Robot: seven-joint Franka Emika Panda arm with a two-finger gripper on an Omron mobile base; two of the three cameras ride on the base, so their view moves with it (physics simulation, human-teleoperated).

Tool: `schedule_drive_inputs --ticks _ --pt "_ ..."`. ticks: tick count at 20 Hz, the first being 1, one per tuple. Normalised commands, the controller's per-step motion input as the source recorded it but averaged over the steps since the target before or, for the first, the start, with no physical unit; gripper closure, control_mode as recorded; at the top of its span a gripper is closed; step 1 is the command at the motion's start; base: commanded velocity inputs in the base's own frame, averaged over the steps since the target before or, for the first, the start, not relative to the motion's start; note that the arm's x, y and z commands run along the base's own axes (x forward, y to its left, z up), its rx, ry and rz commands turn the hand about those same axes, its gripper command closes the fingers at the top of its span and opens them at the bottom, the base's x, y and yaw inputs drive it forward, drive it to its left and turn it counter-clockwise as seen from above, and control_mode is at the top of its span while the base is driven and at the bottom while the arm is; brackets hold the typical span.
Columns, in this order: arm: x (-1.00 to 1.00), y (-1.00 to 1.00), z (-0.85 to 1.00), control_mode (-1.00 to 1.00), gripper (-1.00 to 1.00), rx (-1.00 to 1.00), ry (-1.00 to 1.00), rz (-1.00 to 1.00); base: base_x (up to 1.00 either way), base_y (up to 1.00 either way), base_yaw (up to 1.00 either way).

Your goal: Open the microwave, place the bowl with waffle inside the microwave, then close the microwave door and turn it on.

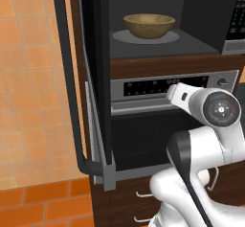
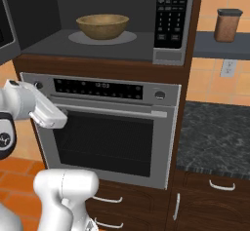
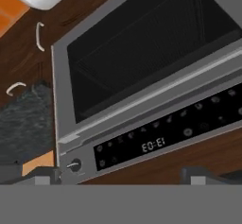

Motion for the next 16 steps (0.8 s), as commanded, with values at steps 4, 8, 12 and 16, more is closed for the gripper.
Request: schedule_drive_inputs --ticks 4,8,12,16 --pt "0.31 -0.42 -0.68 -1.0 -1.0 -0.11 -0.28 -0.09 0.0 0.0 0.0" --pt "0.27 -0.13 -0.66 -1.0 -1.0 -0.18 -0.28 -0.13 0.0 0.0 0.0" --pt "0.08 0.01 -0.54 -1.0 -1.0 -0.18 -0.29 -0.08 0.0 0.0 0.0" --pt "-0.01 0.34 -0.36 -1.0 -1.0 -0.06 -0.21 0.0 0.0 0.0 0.0"
